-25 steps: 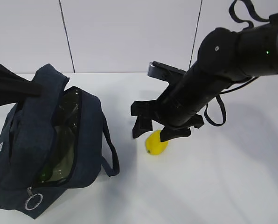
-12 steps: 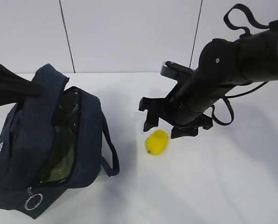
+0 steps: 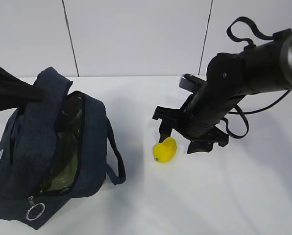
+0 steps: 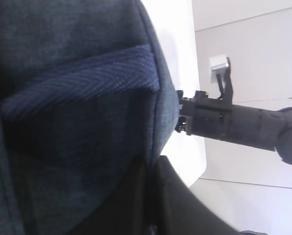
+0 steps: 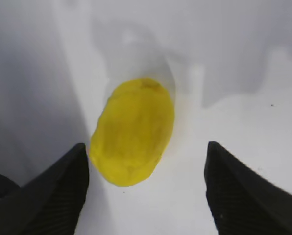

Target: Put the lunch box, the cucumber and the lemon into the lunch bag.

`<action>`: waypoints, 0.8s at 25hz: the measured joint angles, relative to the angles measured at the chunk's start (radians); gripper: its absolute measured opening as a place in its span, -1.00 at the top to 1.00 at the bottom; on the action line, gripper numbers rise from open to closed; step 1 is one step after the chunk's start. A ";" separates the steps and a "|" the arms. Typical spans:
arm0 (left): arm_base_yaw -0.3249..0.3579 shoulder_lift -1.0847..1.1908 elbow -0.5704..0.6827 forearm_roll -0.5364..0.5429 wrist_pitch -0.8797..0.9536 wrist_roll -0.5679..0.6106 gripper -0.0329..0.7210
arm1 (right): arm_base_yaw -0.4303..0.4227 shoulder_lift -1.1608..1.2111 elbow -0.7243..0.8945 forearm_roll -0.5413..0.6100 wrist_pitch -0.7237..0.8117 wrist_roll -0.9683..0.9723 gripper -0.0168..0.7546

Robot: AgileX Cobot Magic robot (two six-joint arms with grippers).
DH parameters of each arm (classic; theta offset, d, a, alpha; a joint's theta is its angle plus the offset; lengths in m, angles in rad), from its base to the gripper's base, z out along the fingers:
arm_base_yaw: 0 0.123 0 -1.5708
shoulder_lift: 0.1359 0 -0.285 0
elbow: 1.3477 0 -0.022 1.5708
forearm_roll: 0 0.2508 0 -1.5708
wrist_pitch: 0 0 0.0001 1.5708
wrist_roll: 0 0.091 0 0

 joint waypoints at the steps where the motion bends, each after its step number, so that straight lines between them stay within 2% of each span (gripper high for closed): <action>1: 0.000 0.000 0.000 0.000 0.000 0.000 0.91 | 0.000 0.008 0.000 0.008 -0.002 0.004 -0.43; 13: 0.000 0.000 0.000 -0.002 -0.001 0.000 0.91 | 0.000 0.056 0.000 0.093 -0.076 0.010 -0.43; 20: 0.000 0.000 0.000 -0.002 -0.001 0.000 0.91 | 0.000 0.065 0.000 0.100 -0.110 0.010 -0.43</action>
